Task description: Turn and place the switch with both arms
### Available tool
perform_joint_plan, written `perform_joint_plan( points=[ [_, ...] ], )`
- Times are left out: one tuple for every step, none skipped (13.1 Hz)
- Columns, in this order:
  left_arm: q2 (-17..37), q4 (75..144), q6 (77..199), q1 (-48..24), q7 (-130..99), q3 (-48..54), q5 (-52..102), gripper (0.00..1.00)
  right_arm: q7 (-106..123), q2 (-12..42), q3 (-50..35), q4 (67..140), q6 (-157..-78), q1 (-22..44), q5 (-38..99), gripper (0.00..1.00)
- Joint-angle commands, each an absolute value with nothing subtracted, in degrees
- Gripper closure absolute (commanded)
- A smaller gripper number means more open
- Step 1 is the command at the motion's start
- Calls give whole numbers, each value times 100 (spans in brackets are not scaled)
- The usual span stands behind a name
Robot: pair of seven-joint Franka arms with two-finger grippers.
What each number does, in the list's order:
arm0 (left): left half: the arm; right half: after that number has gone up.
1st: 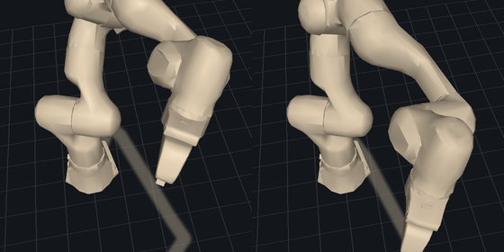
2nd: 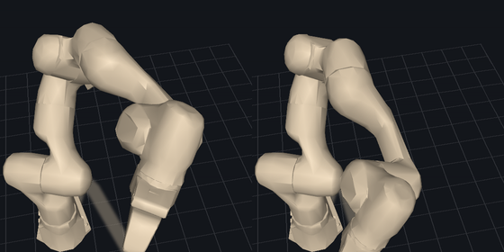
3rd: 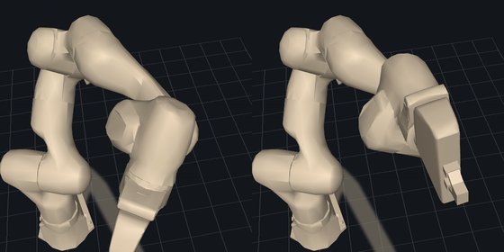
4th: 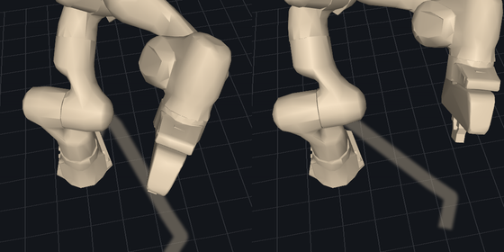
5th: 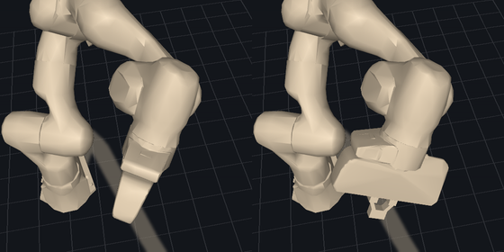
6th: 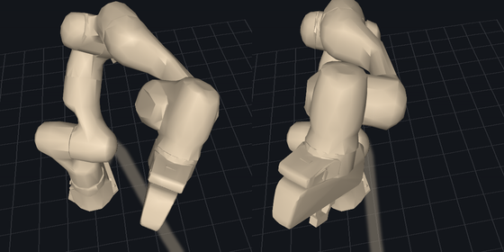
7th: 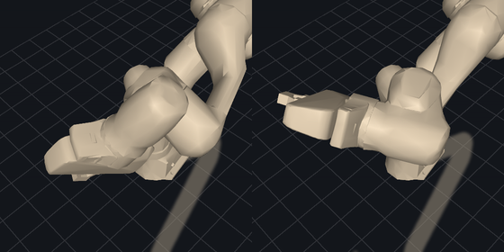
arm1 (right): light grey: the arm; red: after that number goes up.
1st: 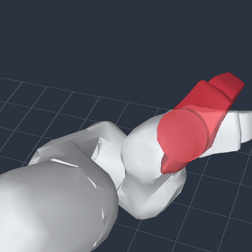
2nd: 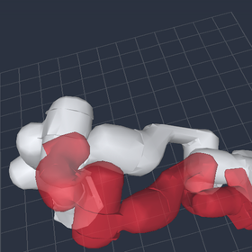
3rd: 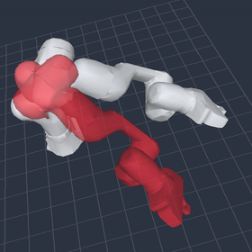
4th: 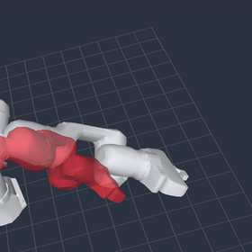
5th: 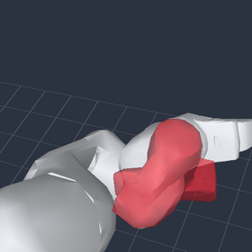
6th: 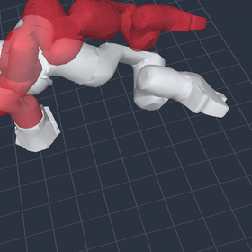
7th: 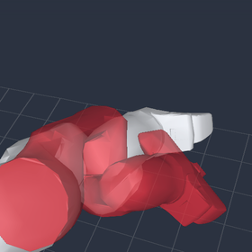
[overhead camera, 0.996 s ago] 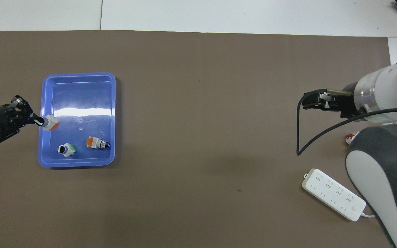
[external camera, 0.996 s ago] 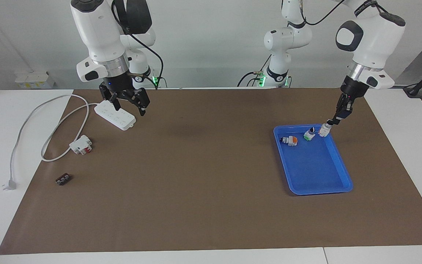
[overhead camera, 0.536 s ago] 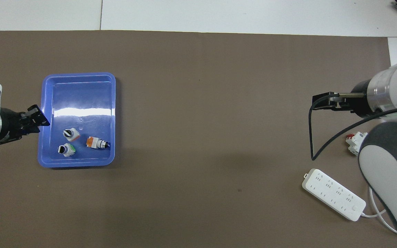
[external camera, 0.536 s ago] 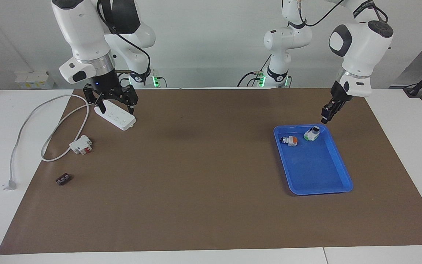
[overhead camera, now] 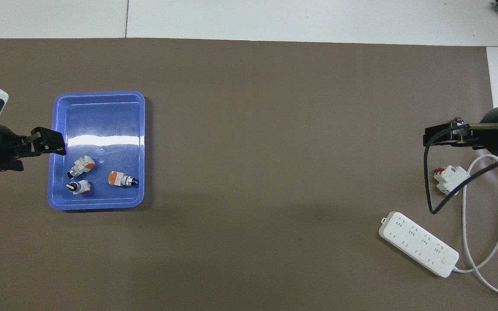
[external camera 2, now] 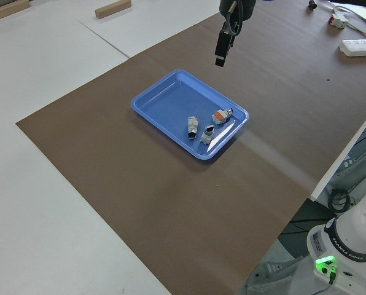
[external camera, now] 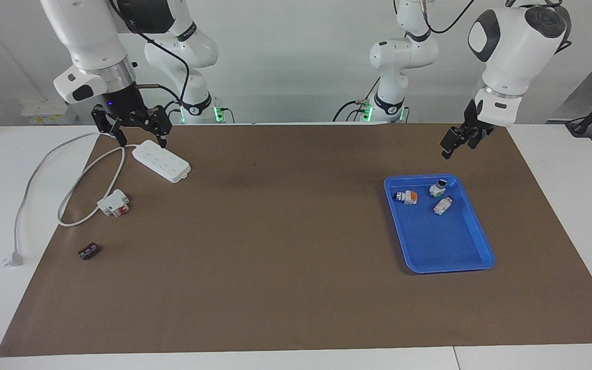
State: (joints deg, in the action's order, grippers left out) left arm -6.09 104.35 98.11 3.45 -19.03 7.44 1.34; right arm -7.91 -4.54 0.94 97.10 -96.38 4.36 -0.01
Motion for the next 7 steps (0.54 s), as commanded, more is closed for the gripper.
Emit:
perform_joint_plan(
  points=[
    [-264,9495,8968,211,-1268,694,-9,6,-712,-448,194,9615,-9431,554,-105,1],
    [-168,9188,8626,211,-1074,694,-17,6,-721,-405,167,9511,-9352,510,-105,3],
    [-80,8924,8387,211,-907,694,-18,6,-738,-291,158,9344,-9247,492,-105,4],
    [-70,8834,8298,220,-810,686,-18,6,-738,-194,158,9169,-9185,457,-105,4],
    [-79,8833,8297,220,-765,686,-18,6,-747,-193,158,9184,-9185,448,-114,4],
    [-79,8833,8323,246,-695,686,-18,6,-747,-211,158,9228,-9150,457,-106,4],
    [-79,8842,8358,272,-555,686,-9,6,-747,-194,167,9237,-9158,527,-132,4]
  ],
)
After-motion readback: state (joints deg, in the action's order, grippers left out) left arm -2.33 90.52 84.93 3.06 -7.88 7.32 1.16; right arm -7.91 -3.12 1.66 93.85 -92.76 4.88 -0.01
